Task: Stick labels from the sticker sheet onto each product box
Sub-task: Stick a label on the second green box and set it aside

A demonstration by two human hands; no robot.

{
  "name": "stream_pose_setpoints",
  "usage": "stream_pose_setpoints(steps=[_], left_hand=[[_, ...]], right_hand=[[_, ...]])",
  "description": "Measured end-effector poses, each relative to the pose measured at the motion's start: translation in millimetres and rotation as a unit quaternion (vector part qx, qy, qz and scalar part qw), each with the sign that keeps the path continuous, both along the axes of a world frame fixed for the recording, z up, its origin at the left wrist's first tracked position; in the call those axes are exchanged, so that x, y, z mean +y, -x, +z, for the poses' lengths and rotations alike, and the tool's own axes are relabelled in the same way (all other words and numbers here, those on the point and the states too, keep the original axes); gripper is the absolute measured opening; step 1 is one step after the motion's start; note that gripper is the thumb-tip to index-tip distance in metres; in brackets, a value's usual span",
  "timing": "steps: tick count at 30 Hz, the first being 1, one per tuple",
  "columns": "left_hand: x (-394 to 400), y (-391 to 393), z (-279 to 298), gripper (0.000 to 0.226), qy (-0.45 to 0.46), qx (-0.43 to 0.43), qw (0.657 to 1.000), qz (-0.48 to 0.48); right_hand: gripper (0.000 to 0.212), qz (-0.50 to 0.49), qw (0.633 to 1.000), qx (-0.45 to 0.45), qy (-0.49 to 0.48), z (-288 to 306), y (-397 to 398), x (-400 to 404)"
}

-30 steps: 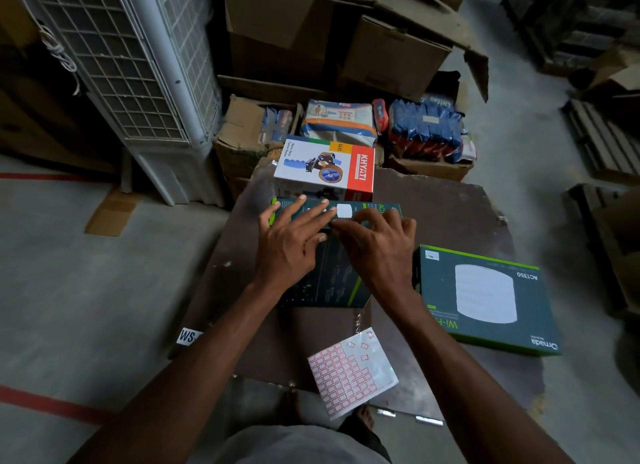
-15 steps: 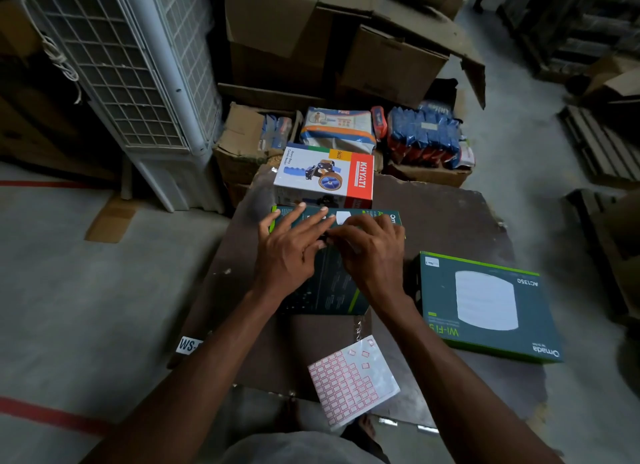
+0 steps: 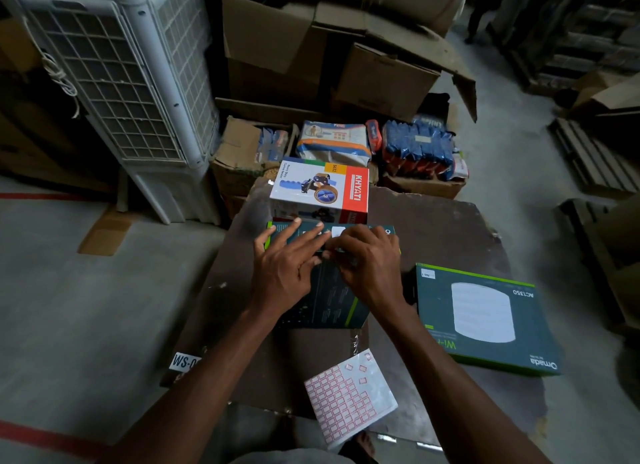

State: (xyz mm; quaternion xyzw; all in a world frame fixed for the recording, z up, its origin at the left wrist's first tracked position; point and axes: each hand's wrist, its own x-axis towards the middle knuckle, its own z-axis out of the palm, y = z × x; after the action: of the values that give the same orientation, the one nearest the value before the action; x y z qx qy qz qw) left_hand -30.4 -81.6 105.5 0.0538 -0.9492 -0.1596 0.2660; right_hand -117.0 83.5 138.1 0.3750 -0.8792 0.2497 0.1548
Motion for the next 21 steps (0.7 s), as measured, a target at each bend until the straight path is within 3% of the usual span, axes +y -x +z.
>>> stream_pose_setpoints(steps=[9,16,21], left_hand=[[-1,-2,2,0.053,0.002,-0.002,1.000,-0.003],[1,-3,0,0.055,-0.003,0.017,1.000,0.001],[3,-7,-1,0.051,-0.001,0.026,1.000,0.000]], right_hand=[[0.016,0.024,1.000,-0.003,-0.001,2,3,4],[0.026,0.035,0.999,0.038,-0.016,-9,1,11],[0.015,0.027,0.999,-0.017,0.035,-3,0,11]])
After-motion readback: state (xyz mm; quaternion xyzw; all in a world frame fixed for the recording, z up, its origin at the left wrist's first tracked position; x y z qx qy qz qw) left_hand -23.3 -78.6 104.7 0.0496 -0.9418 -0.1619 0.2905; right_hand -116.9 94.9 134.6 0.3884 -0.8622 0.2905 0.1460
